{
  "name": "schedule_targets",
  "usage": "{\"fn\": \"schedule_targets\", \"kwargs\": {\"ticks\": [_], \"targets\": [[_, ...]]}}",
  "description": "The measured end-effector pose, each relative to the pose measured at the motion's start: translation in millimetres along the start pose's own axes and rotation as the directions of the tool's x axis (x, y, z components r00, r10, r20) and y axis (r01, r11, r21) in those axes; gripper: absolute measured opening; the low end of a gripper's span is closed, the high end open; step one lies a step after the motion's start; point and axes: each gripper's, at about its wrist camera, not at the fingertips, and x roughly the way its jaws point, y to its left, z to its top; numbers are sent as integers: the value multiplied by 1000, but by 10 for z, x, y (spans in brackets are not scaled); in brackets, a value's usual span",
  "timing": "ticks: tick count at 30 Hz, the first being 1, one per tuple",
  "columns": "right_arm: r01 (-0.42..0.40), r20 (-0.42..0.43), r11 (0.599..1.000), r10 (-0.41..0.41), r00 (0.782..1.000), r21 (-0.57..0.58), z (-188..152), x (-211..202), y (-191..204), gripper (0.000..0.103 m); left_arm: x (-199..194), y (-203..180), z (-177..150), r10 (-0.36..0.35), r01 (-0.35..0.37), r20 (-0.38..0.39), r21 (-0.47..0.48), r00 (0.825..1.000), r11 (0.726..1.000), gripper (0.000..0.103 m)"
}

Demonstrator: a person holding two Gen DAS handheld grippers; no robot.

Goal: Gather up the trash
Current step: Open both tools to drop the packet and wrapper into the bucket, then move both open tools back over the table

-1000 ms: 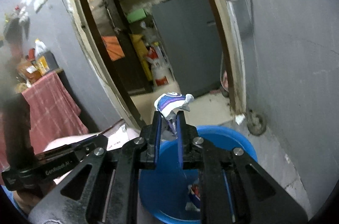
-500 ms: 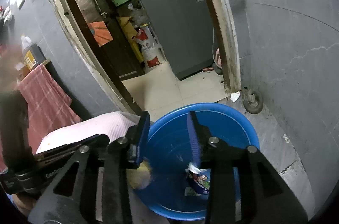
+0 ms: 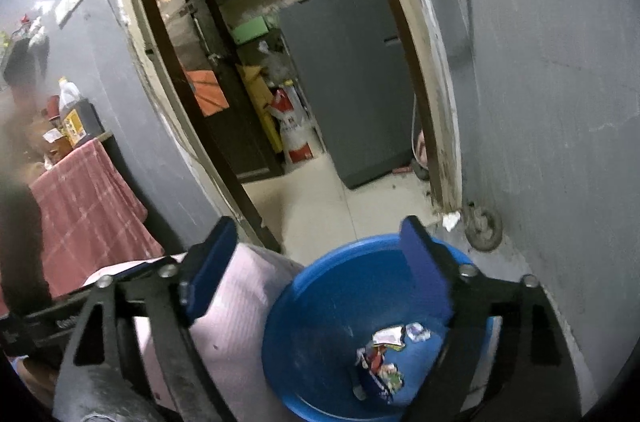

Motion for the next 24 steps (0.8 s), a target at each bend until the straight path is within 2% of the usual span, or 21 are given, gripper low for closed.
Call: {"fn": "schedule_targets", "kwargs": {"ticks": [2, 4, 11, 19, 24], "targets": [[-15, 30, 1000, 16, 999, -15, 12, -40, 68, 97, -141, 110, -9, 23, -22, 47, -18, 999, 1000, 90], [-29, 54, 999, 31, 998, -34, 21, -69, 142, 103, -259, 210, -7, 50, -47, 92, -34, 995, 998, 90], [-70, 130, 990, 86, 988, -119, 15, -165, 429, 103, -642, 508, -33, 160, -148, 206, -72, 965, 986, 95], [-112, 179, 973, 150, 972, -202, -46, -213, 789, 103, -940, 739, -107, 240, -227, 271, -80, 932, 971, 96], [-145, 184, 965, 187, 965, -219, -94, -195, 991, 103, -1151, 906, -172, 300, -287, 325, -87, 897, 954, 98]]}}
